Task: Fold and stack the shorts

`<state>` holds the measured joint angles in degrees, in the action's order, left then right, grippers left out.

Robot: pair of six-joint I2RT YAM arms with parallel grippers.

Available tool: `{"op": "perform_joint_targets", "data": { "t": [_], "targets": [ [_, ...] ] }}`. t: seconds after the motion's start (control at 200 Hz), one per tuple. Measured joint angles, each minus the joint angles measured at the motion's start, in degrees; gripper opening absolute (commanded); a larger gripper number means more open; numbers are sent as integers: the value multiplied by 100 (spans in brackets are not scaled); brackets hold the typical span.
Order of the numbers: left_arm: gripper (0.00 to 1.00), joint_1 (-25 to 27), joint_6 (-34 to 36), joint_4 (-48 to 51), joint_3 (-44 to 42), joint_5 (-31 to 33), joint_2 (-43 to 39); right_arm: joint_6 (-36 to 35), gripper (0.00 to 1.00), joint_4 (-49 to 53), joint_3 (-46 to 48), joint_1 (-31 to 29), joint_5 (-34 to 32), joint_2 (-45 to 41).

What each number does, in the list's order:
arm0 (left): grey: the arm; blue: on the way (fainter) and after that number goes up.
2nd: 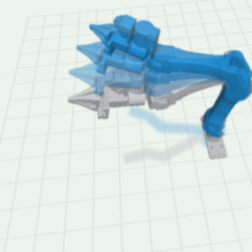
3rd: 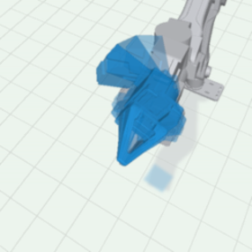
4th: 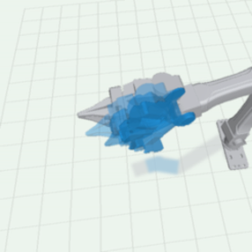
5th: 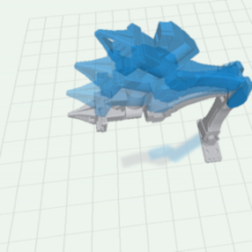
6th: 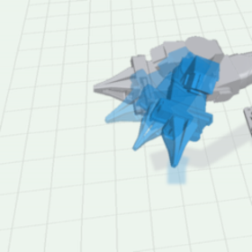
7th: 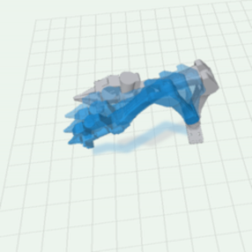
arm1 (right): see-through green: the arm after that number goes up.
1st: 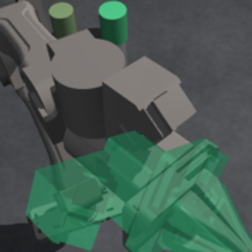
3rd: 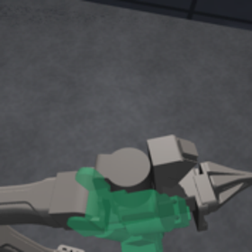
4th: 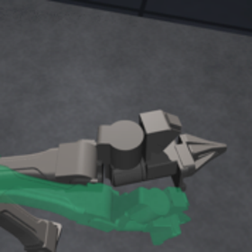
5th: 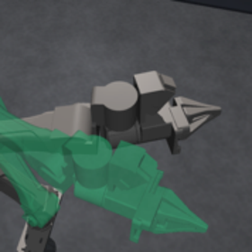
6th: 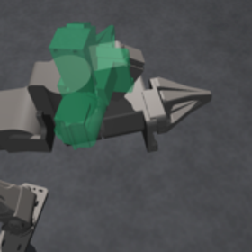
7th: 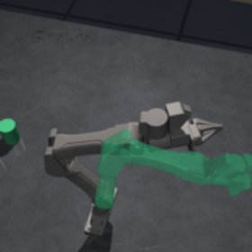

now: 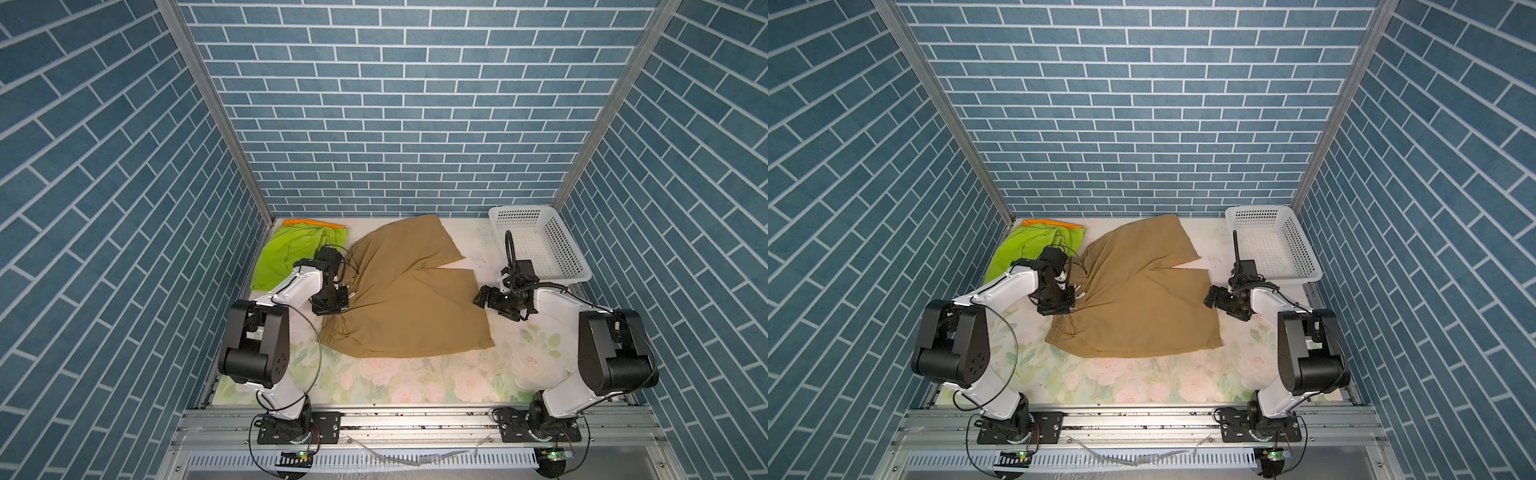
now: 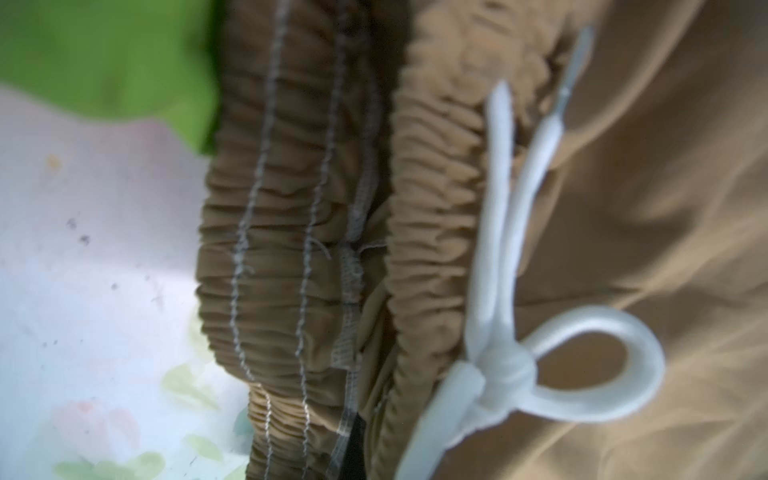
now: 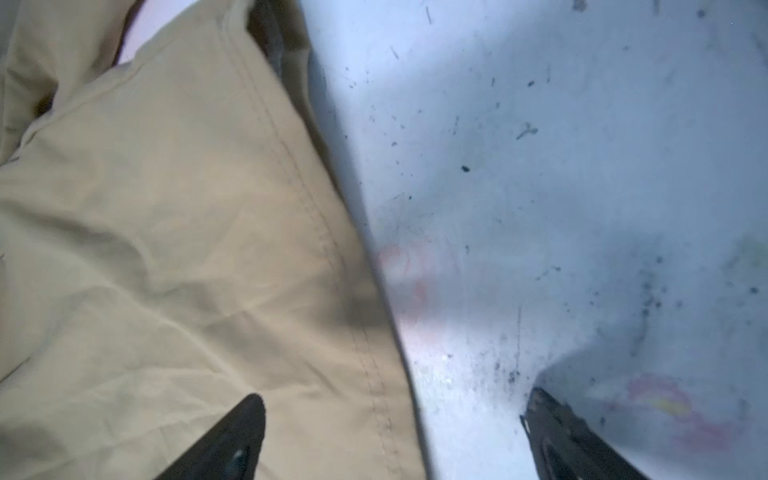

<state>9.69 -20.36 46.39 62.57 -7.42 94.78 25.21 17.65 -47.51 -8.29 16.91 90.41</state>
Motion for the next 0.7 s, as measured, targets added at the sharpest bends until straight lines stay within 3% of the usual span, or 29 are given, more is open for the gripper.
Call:
{"op": "perform_joint_targets", "data": {
  "t": [0.155,0.265,0.335,0.425,0.54,0.7],
  "targets": [
    [0,-111,-61,-92,-334,-164,48,4,82,-214,59,-63,20,33],
    [5,-111,-114,-195,-422,-297,105,59,70,-376,68,-299,22,107],
    [6,-111,-144,-249,-426,-345,155,63,53,-490,68,-455,39,186],
    [7,-111,-175,-289,-437,-420,203,103,26,-608,66,-542,63,302],
    [6,-105,-267,-463,-562,-551,212,127,4,-540,149,-518,0,289],
    [7,197,-577,-841,-844,-765,142,151,0,-66,678,-186,-146,-439]
  ]
}}
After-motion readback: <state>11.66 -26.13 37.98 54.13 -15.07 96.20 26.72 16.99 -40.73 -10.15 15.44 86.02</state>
